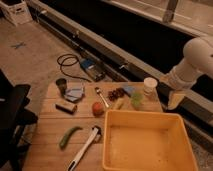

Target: Place apple in plastic cup

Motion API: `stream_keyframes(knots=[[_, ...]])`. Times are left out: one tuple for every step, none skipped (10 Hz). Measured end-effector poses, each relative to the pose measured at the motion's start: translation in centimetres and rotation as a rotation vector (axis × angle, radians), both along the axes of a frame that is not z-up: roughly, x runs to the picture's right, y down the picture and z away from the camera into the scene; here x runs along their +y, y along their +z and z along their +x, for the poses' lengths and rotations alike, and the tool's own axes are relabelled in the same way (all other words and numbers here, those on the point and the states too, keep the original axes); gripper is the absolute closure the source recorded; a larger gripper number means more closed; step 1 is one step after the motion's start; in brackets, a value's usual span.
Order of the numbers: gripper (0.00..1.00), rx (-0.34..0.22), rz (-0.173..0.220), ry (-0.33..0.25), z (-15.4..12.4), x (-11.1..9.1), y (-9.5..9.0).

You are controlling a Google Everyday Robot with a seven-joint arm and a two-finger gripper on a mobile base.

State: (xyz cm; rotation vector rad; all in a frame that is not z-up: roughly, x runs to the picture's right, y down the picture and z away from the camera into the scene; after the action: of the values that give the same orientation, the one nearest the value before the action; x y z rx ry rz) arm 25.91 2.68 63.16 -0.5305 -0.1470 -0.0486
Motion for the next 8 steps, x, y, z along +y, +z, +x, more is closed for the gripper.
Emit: stream_keyframes(knots=[[0.20,-0.032,0.001,-0.019,-1.8,0.1,-0.1],[0.20,-0.090,0.000,-0.051,-5.2,0.2,-0.2],[0.20,-0.120,0.001,-0.067,-7.2,0.2,-0.2],[0.20,-0.136,0.004,-0.069,-8.6,0.1,-0.4],[0.20,-0.128,0.006,-0.068,-8.3,0.2,-0.4],[0.20,-0.129,0.005,-0.069,-8.4,0.1,-0.4],[0.20,-0.131,0.005,-0.070,-8.5,0.1,-0.4],[0.20,-0.130,0.005,-0.069,-8.5,0.1,-0.4]])
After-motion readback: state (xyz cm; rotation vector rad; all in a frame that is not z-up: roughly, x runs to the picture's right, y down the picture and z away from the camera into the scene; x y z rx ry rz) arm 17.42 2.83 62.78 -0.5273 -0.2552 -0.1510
